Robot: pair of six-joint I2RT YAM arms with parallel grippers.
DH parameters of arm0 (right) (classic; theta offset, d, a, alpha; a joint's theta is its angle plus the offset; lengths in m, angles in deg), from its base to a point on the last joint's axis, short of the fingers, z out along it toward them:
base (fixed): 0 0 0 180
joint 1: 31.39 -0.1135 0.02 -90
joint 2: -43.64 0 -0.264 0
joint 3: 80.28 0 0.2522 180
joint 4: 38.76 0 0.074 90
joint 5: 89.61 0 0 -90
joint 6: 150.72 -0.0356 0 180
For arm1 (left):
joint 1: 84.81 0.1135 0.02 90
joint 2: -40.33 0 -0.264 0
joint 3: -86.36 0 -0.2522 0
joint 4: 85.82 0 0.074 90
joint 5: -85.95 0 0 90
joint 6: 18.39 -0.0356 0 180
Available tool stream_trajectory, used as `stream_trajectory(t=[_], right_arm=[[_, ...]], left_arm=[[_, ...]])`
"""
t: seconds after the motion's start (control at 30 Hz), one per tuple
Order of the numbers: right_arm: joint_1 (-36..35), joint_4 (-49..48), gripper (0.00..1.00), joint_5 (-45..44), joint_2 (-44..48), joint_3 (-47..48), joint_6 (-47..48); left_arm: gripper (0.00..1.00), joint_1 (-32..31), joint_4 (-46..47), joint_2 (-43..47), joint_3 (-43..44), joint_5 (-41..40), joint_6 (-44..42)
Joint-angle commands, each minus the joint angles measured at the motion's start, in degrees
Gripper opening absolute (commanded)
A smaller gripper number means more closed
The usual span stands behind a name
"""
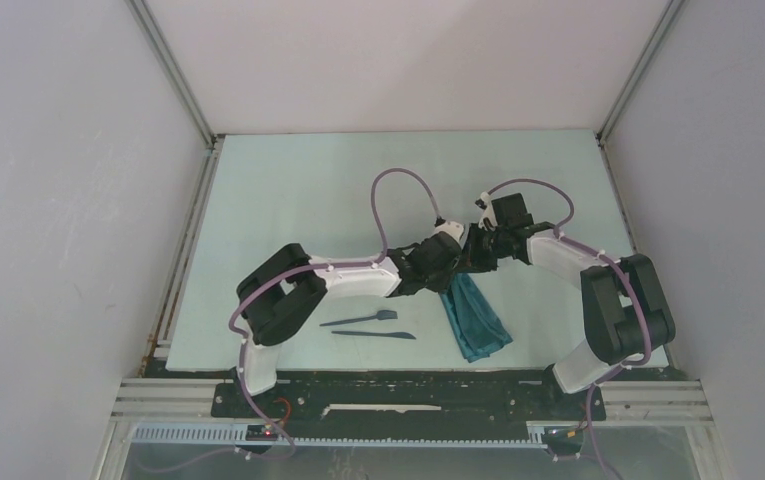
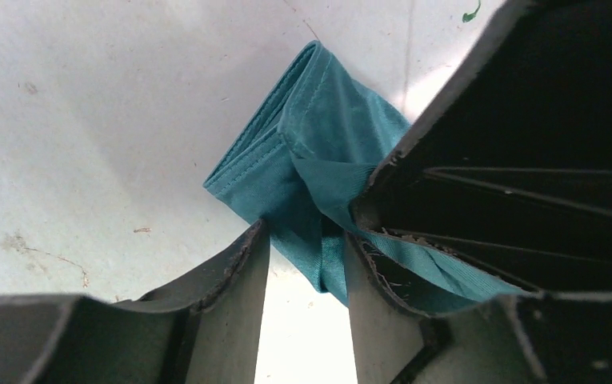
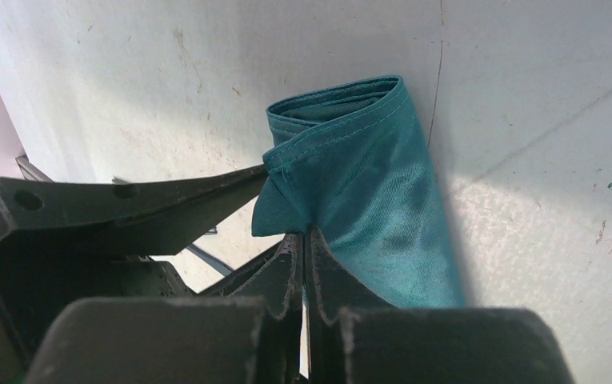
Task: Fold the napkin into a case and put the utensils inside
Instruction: Stuff the top corner of the smaller-rectangle-folded napkin into the folded napkin.
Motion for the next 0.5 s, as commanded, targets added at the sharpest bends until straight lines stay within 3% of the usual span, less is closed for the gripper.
stream_trajectory(t=[0.0, 0.33, 0.47], right_arm=[[0.02, -0.78, 0.0, 0.16, 2.48, -0.28, -0.41], [-0.46, -0.25, 0.0, -0.25, 3.68, -0.36, -0.59], [-0.64, -0.3, 0.0, -0.01, 3.44, -0.38, -0.71]], left_arm=[[0.46, -1.3, -0.77, -0.56, 3.07, -3.89, -2.02], [0.35, -1.33, -2.04, -2.2, 5.33, -4.88, -2.38], [0.24, -1.33, -2.31, -1.96, 5.44, -5.8, -2.36]])
